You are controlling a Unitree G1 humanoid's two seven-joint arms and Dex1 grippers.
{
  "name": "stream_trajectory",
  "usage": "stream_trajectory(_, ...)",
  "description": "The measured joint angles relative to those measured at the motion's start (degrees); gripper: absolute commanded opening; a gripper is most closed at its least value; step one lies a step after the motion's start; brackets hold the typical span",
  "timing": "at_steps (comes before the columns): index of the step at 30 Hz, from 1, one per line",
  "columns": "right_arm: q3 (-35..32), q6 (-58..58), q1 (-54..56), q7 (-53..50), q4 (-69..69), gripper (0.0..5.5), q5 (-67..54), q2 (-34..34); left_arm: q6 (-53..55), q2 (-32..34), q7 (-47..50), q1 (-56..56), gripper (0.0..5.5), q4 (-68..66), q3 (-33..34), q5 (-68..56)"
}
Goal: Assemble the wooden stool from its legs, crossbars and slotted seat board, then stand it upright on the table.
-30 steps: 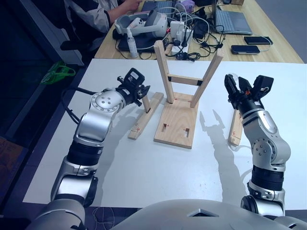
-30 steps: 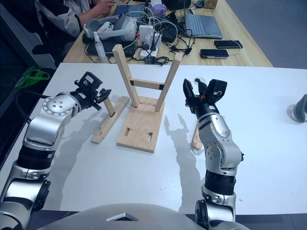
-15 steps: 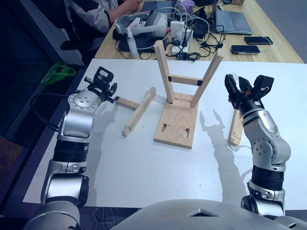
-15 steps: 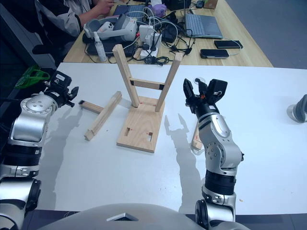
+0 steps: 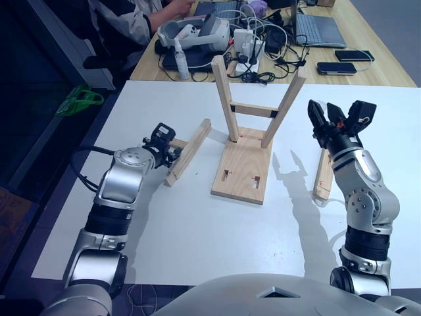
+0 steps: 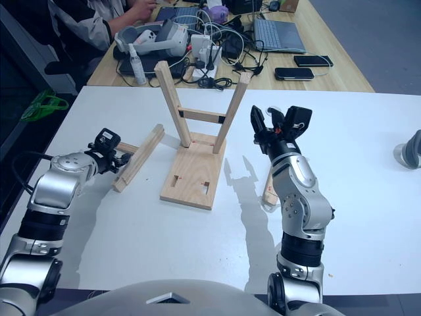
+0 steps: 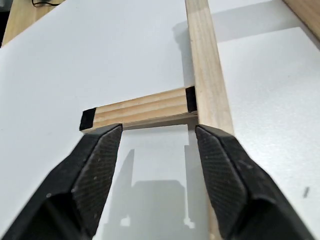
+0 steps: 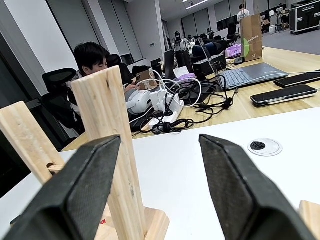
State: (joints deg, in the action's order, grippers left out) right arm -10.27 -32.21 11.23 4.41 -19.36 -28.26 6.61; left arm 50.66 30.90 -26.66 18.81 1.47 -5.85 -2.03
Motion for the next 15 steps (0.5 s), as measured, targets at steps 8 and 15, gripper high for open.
stream_trajectory(8,0.0,-0.5,0.0,0.0,0.0,2.89,0.0,0.0,4.2,-2.1,-0.2,-1.5,2.70,1.9,5.9,-5.5)
stream_trajectory(15,0.0,-0.6,0.1,0.0,0.0,2.89,0.0,0.0,9.9,-7.8,1.1,-2.9,2.70,5.9,8.1,-10.6)
